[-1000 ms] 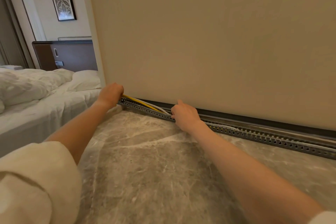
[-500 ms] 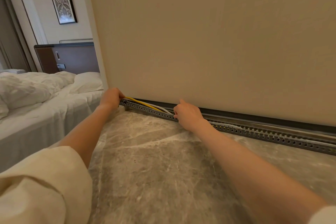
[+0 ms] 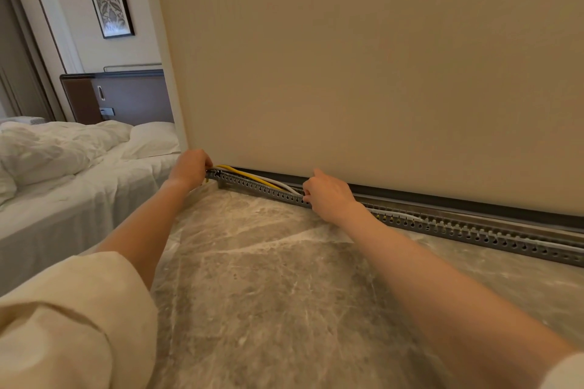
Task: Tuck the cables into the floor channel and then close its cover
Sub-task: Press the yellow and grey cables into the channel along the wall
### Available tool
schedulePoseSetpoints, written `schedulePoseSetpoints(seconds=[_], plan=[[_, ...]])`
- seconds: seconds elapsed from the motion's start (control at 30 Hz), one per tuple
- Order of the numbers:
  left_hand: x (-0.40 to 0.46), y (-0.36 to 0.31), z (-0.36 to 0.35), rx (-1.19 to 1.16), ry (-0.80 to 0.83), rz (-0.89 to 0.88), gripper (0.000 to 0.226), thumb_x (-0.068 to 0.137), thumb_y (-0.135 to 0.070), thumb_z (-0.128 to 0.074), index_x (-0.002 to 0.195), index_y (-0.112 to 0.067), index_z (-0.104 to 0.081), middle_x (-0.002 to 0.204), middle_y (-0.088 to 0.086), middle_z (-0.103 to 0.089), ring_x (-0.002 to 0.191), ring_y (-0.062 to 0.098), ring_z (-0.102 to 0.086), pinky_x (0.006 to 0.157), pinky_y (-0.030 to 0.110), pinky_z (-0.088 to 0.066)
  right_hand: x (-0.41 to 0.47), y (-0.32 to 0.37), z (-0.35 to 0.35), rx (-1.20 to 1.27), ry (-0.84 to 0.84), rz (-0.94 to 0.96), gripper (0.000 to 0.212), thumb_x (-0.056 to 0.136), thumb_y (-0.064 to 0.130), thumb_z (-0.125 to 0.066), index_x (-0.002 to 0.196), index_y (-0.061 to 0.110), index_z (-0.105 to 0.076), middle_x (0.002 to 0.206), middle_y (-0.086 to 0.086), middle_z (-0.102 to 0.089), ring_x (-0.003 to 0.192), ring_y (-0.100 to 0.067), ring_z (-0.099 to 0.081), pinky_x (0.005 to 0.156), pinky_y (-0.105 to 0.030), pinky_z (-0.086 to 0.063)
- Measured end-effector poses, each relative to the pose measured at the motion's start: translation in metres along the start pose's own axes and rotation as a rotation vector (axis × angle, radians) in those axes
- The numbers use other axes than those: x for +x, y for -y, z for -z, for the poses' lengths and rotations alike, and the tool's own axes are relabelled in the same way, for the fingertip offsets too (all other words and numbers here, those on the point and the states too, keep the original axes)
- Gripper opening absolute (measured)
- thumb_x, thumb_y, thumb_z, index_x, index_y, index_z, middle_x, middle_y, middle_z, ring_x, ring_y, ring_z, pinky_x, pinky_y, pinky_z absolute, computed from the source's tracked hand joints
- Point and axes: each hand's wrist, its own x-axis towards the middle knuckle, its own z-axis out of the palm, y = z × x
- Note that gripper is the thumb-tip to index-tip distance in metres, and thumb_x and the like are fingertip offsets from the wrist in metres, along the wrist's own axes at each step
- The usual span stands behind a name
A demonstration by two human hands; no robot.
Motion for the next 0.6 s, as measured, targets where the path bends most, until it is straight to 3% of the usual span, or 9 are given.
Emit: schedulePoseSetpoints(seconds=[0.3,0.47,0.6], plan=[[-0.003,0.004,0.002,0.079,0.034,-0.109,0.019,0.090,-0.004,-0.055,0.095,0.000,-0.073,0.093,0.021,-0.071,0.086,0.036,-0.062,0.077,0.042,-0.050,0.000,0.000,0.000,-0.011,-0.004,0.005,0.019,0.096,0.020,-0.052,0.100,0.005,-0.062,0.111,-0.013,-0.052,0.076,-0.025,-0.050,0.064,-0.033,-0.039],[0.005,0.007,0.001,0.085,0.114,-0.128,0.017,0.092,-0.003,-0.052,0.102,0.001,-0.065,0.105,0.021,-0.064,0.094,0.036,-0.059,0.082,0.043,-0.049,0.000,-0.001,-0.001,-0.008,-0.004,0.011,0.019,0.096,0.021,-0.052,0.098,0.005,-0.062,0.110,-0.013,-0.052,0.073,-0.023,-0.047,0.063,-0.033,-0.039],[0.012,0.006,0.007,0.085,0.177,-0.126,0.020,0.091,-0.002,-0.055,0.105,0.001,-0.068,0.108,0.023,-0.065,0.098,0.037,-0.059,0.084,0.041,-0.047,0.000,0.000,-0.001,-0.015,0.004,0.009,0.019,0.097,0.021,-0.052,0.099,0.005,-0.062,0.112,-0.013,-0.052,0.081,-0.029,-0.056,0.064,-0.035,-0.042]])
